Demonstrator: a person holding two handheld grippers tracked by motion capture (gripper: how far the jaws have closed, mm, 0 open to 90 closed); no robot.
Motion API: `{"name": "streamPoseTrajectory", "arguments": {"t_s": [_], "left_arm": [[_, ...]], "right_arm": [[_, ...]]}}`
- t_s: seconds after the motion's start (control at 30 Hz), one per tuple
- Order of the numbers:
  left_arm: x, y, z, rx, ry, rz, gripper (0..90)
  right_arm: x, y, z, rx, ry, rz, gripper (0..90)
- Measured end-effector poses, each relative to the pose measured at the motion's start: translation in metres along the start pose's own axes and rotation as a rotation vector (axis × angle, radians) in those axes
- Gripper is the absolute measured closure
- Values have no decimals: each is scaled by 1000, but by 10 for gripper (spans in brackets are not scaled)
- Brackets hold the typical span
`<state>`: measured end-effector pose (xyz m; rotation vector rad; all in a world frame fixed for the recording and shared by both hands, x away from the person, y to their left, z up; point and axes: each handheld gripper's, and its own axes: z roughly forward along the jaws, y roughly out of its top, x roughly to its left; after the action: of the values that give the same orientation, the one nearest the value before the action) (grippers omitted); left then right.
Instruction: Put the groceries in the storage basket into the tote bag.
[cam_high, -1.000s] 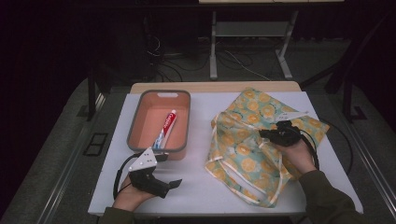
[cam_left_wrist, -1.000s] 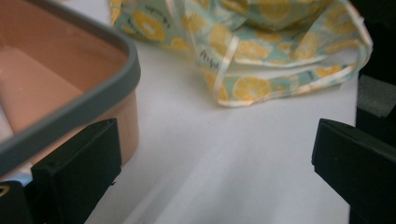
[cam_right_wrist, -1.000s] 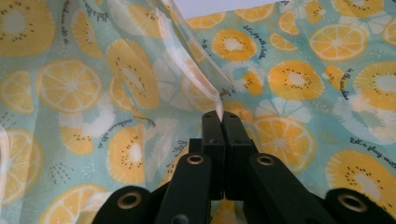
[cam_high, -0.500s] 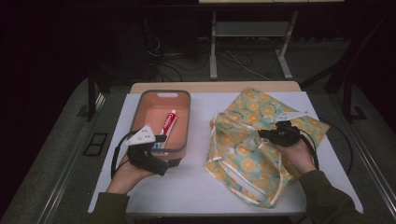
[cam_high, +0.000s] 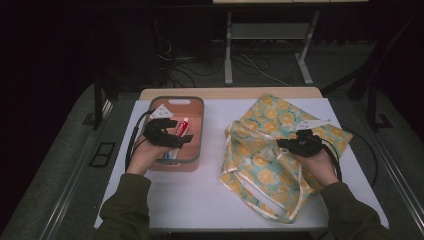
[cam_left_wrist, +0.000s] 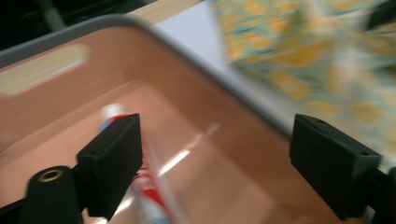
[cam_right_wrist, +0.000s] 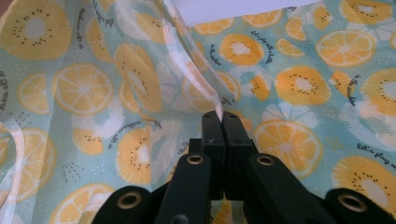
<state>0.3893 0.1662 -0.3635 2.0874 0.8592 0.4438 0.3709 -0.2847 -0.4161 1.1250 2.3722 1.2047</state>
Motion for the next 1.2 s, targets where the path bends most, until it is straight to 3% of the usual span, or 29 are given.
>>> {"name": "streamPoseTrajectory", "arguments": {"t_s": [0.1, 0.2, 0.33, 0.4, 0.5, 0.63, 0.97, 1.03, 1.1, 1.2], "left_arm": [[7, 1, 7, 20, 37, -14, 216], [17, -1, 17, 70, 72, -39, 249], [25, -8, 34, 146, 78, -62, 281], [25, -11, 42, 214, 101, -49, 299], [25, -13, 47, 249, 115, -46, 364], [26, -15, 51, 289, 113, -82, 409], [27, -20, 65, 443, 107, -97, 477], [28, -20, 66, 449, 98, -113, 484], [28, -20, 65, 449, 80, -122, 561], [25, -18, 65, 442, 84, -92, 668]], "right_arm": [[0, 0, 0, 0, 0, 1, 894], [1, 0, -2, -3, -1, 0, 894], [1, 0, -2, -2, 0, -3, 893], [1, 0, -1, -2, -1, -4, 893], [1, 0, -1, -2, -1, -4, 893], [1, 0, -2, -4, -2, -6, 893], [2, 0, -2, 1, -2, -9, 893], [2, 0, -2, 0, -3, -10, 893], [1, 0, -3, -2, -3, -12, 893], [1, 0, -3, -4, -5, -12, 894]]}}
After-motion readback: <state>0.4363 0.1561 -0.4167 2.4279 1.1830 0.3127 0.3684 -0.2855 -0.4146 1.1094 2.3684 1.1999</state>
